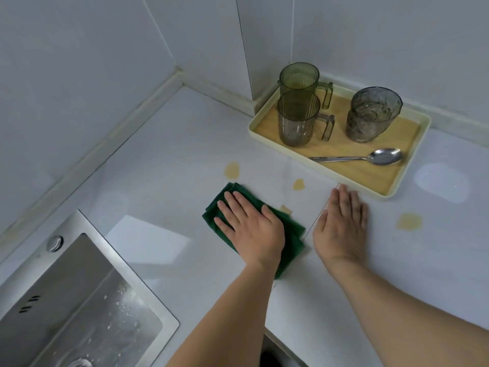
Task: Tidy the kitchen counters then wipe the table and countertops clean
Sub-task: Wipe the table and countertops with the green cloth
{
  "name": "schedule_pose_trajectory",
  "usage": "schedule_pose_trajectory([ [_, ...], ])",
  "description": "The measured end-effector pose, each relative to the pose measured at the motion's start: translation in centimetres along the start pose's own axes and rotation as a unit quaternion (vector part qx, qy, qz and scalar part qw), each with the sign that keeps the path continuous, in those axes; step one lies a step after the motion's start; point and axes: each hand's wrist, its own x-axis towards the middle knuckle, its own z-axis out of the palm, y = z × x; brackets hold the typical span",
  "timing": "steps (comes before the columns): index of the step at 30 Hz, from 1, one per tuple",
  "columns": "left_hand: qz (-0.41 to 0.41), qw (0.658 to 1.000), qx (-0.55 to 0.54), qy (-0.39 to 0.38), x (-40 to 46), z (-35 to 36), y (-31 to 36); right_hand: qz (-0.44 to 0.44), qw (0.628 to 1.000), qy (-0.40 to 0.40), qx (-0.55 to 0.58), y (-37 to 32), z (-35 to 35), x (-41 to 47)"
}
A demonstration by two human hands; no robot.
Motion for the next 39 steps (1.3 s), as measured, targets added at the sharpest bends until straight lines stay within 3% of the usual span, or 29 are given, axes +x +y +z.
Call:
schedule_pose_trajectory([
  [6, -0.057, 0.998, 0.002, 0.012, 5.6, -1.6, -1.8, -0.007, 1.000, 0.019, 0.002, 0.1, 0.4, 0.0],
  [10, -0.038, 0.999, 0.013, 0.010, 9.8, -2.8, -2.0, -0.016, 0.999, 0.034, -0.001, 0.2, 0.5, -0.2],
  [19, 0.152, 0.984, 0.091, -0.013, 12.1, -3.3, -1.9, -0.026, 0.999, 0.041, -0.023, 0.2, 0.5, -0.1],
  [32, 0.422, 0.892, 0.159, -0.040, 9.1, -2.2, -1.3, -0.020, 0.999, 0.024, -0.032, 0.1, 0.5, -0.1],
  [35, 0.424, 0.893, 0.144, -0.039, 9.3, -2.1, -1.5, -0.016, 0.999, 0.021, -0.035, 0.0, 0.3, -0.1],
  [39, 0.350, 0.930, 0.110, -0.023, 9.8, -1.8, -1.0, -0.017, 0.999, 0.023, -0.037, 0.0, 0.4, 0.0],
])
